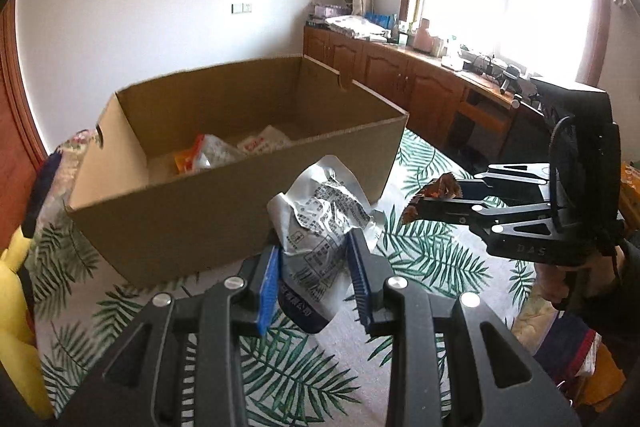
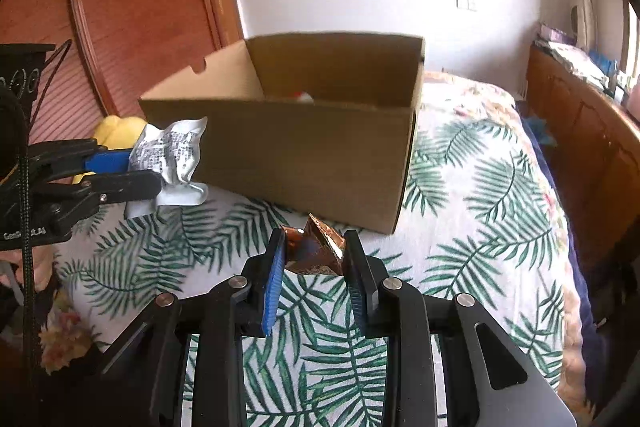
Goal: Organize snacks
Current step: 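Lift the silver bag and copper wrapper and carry them over the box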
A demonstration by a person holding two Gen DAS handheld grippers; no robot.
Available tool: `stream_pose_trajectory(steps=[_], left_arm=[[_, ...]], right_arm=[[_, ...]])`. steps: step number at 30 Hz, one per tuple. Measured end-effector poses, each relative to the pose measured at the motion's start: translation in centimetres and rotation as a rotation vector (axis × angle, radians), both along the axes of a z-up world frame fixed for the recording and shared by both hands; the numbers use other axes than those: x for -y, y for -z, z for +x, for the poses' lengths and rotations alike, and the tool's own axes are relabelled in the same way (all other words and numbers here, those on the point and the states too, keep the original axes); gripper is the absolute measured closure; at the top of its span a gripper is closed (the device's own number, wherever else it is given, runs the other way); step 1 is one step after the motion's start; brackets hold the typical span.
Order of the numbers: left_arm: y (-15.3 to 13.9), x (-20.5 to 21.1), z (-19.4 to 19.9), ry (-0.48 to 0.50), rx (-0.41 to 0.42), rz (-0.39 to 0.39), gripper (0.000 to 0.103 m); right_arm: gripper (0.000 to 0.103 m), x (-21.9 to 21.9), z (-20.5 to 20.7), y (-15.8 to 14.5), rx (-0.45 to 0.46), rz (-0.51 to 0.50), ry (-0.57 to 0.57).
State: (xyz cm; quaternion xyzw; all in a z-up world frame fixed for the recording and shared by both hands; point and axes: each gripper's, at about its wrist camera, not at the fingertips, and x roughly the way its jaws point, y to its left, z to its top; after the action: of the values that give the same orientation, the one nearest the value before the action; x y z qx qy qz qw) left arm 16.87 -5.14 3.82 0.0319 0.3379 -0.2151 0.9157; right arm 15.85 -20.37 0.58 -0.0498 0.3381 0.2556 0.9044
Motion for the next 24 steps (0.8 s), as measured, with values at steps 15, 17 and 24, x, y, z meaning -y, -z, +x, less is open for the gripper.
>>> stream_pose_trajectory(steps=[15, 17, 24], left_arm=[[-3.9, -2.4, 1.3, -0.062, 0.083, 0.02, 0.073], [-4.1, -2.7, 1.9, -0.073, 0.086, 0.021, 0.073], [-3.7, -4.1, 4.1, -0.127, 0.074, 0.031, 0.072]], right_arm=[[0.075, -1.3, 0.3, -5.5, 0.094, 0.024, -0.015], [0.075, -1.6, 0.6, -6.0, 0.1, 0.021, -0.015], [0.075, -2.1, 2.2, -7.0, 0.104, 0.027, -0.001]])
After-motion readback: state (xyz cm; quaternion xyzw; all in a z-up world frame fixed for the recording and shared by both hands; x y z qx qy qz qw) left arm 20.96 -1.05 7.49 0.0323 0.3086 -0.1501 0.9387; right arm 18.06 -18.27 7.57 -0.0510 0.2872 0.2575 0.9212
